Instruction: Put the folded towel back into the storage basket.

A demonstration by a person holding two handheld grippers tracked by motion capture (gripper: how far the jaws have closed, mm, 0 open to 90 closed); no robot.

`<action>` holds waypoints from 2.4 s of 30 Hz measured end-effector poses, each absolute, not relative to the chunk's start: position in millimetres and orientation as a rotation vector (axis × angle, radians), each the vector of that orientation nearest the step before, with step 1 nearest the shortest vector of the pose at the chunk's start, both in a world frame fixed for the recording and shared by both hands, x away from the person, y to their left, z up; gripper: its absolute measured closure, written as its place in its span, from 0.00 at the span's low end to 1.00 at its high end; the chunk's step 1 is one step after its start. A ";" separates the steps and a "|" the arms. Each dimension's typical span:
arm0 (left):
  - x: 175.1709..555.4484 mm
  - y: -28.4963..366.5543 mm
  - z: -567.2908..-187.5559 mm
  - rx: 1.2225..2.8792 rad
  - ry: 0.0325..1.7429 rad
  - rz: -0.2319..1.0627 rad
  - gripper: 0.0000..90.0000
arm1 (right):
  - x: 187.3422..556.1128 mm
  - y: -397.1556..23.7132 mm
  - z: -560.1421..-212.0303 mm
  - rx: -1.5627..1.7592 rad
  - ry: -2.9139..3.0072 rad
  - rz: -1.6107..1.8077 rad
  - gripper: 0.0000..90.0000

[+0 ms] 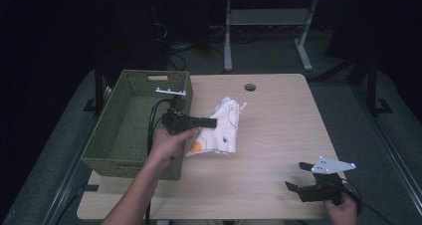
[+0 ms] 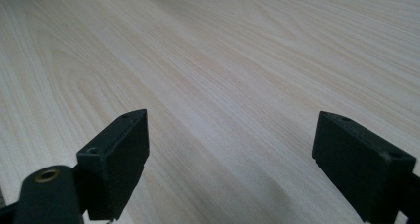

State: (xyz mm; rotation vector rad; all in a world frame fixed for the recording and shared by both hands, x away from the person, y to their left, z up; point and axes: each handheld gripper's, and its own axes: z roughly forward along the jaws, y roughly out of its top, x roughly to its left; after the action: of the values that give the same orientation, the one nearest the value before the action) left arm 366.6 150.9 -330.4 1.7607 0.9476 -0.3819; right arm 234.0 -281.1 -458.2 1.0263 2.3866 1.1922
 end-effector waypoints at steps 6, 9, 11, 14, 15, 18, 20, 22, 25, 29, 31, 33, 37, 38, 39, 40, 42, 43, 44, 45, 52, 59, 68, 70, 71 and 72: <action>369.4 165.4 -322.7 1.742 0.945 -0.391 0.92 | 235.3 -282.7 -459.9 1.048 2.375 1.191 0.16; 371.9 175.2 -318.8 1.728 0.947 -0.388 0.92 | 235.7 -283.4 -461.1 1.068 2.368 1.188 0.16; 373.5 181.8 -315.5 1.724 0.950 -0.390 0.92 | 235.5 -283.5 -461.3 1.077 2.364 1.182 0.16; 374.8 186.2 -313.0 1.724 0.948 -0.389 0.92 | 235.8 -283.7 -461.5 1.079 2.361 1.180 0.16; 376.2 190.7 -311.0 1.718 0.950 -0.394 0.92 | 236.0 -283.9 -461.9 1.082 2.355 1.176 0.16; 377.5 196.9 -308.1 1.719 0.952 -0.388 0.92 | 236.0 -284.0 -462.0 1.088 2.349 1.177 0.16; 378.4 202.9 -306.1 1.713 0.956 -0.382 0.92 | 236.1 -283.8 -462.2 1.102 2.342 1.177 0.16; 379.2 210.4 -304.2 1.705 0.965 -0.374 0.92 | 236.2 -284.0 -462.1 1.100 2.337 1.179 0.16; 380.8 228.1 -301.6 1.682 0.986 -0.360 0.92 | 237.0 -283.5 -462.3 1.114 2.332 1.178 0.16; 380.2 241.6 -300.1 1.662 0.999 -0.349 0.92 | 239.3 -282.6 -464.6 1.125 2.341 1.167 0.16; 380.0 244.2 -299.6 1.659 1.001 -0.348 0.92 | 239.3 -282.6 -464.7 1.127 2.340 1.165 0.16; 380.1 248.5 -298.9 1.653 1.004 -0.345 0.92 | 239.7 -282.8 -464.7 1.131 2.337 1.164 0.16; 380.9 256.8 -296.3 1.654 1.008 -0.339 0.92 | 240.1 -284.8 -464.1 1.146 2.322 1.175 0.16; 381.0 259.2 -295.0 1.653 1.013 -0.335 0.92 | 239.9 -285.2 -464.0 1.154 2.315 1.176 0.16; 381.1 263.1 -293.4 1.647 1.015 -0.331 0.91 | 240.6 -286.4 -464.6 1.155 2.309 1.178 0.16; 381.1 264.4 -292.7 1.651 1.017 -0.329 0.91 | 240.5 -286.7 -464.7 1.162 2.309 1.175 0.16; 380.8 268.5 -291.0 1.657 1.018 -0.317 0.91 | 241.0 -287.2 -465.1 1.166 2.306 1.175 0.16; 380.5 270.4 -290.3 1.653 1.020 -0.318 0.91 | 241.3 -287.3 -465.2 1.170 2.305 1.176 0.16; 380.5 270.4 -290.3 1.653 1.020 -0.318 0.91 | 241.3 -287.3 -465.2 1.170 2.305 1.176 0.16; 380.5 275.0 -289.5 1.654 1.026 -0.314 0.91 | 242.0 -287.6 -465.2 1.176 2.306 1.180 0.16; 381.8 289.3 -290.7 1.645 1.051 -0.305 0.91 | 242.7 -289.8 -464.8 1.181 2.295 1.198 0.16; 387.1 307.7 -294.4 1.644 1.069 -0.304 0.91 | 244.0 -290.0 -465.3 1.195 2.291 1.185 0.16; 392.6 328.5 -300.0 1.632 1.109 -0.288 0.91 | 244.2 -291.8 -465.6 1.216 2.283 1.184 0.16; 394.2 334.0 -303.4 1.634 1.121 -0.286 0.91 | 244.9 -291.8 -466.1 1.217 2.283 1.181 0.16; 394.8 335.8 -304.8 1.635 1.128 -0.281 0.91 | 245.1 -291.7 -466.2 1.217 2.286 1.179 0.16; 394.8 335.8 -304.8 1.635 1.128 -0.281 0.91 | 245.1 -291.7 -466.2 1.217 2.286 1.179 0.16</action>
State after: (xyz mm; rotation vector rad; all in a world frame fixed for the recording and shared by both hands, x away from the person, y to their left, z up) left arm 394.8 335.8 -304.8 1.6352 1.1280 -0.2809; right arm 245.1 -291.7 -466.2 1.2169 2.2863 1.1785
